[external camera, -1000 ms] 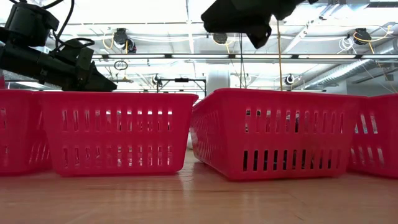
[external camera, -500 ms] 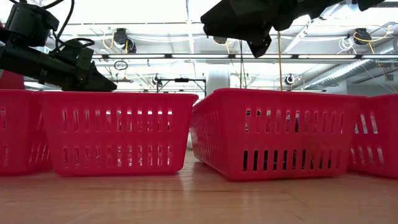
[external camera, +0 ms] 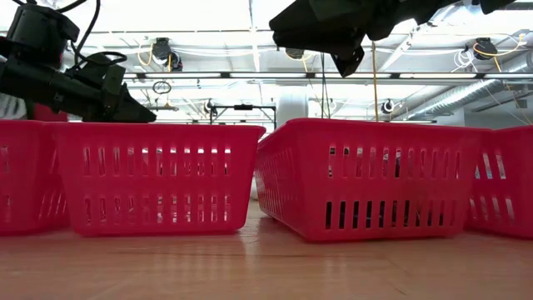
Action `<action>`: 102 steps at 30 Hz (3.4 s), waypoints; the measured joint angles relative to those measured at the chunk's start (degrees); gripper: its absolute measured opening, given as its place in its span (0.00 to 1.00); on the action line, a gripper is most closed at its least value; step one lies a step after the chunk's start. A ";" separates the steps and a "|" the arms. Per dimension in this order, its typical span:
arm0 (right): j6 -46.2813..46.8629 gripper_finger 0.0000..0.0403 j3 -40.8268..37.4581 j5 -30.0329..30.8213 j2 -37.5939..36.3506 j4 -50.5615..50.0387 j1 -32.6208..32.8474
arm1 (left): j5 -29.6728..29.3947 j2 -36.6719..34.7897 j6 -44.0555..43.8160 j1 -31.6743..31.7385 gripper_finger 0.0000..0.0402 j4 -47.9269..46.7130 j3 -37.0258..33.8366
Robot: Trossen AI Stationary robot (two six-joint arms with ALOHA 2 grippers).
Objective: Pick & Place Travel size toiletries
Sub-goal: Put the blue razor into the middle right red bin
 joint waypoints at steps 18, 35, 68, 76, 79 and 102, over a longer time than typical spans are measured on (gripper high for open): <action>0.00 0.17 0.00 0.13 0.00 -0.02 0.00 | -0.02 0.02 -0.02 0.00 0.41 -0.74 0.02; 0.00 0.17 0.00 0.09 -0.02 -0.02 -0.39 | 0.00 0.01 -0.02 0.00 0.41 -0.72 0.02; -33.81 0.18 1.75 7.81 -12.32 -13.09 -24.94 | 0.26 0.02 0.14 0.00 0.41 -2.62 0.02; -23.35 0.35 13.00 -11.31 -2.59 -33.69 -40.93 | 0.25 0.00 5.36 0.00 0.41 -2.62 0.02; -22.48 0.43 14.43 -15.42 2.18 -36.84 -44.52 | 0.42 0.00 6.12 0.00 0.41 -2.62 0.02; -28.35 0.46 14.69 -25.42 16.41 -40.60 -49.55 | 0.63 0.01 6.11 0.09 0.41 -5.58 0.02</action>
